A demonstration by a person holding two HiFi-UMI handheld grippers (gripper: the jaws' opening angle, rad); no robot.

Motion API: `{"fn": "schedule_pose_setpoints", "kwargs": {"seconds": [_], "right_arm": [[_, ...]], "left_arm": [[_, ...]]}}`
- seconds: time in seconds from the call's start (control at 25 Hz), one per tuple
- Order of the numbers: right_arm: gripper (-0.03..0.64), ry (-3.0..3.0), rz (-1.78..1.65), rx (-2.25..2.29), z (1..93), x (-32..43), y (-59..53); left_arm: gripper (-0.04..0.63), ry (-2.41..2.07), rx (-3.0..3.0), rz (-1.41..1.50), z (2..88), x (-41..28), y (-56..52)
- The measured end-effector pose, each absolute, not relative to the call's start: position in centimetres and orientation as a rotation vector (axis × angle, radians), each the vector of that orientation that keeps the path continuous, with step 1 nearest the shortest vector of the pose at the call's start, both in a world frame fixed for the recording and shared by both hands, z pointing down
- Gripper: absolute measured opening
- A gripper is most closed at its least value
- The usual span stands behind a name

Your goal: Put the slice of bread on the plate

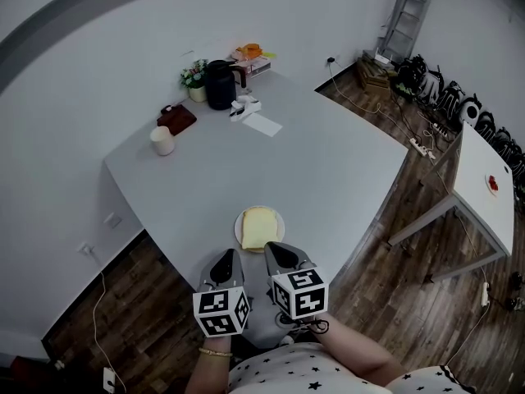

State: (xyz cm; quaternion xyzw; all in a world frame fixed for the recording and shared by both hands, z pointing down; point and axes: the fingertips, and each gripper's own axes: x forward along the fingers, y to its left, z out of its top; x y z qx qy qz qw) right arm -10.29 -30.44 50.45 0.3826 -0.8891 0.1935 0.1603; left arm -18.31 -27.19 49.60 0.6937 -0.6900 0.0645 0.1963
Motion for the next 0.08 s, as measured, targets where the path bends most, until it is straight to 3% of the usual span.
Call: {"fn": "schedule_pose_setpoints", "kwargs": {"seconds": [0.08], "right_arm": [[-0.002,-2.538,0.553,1.093,50.44,-10.35,-30.40]], "left_arm": [[0.008,-1.935,1.943,0.180,49.53,-18.39,-27.20]]}}
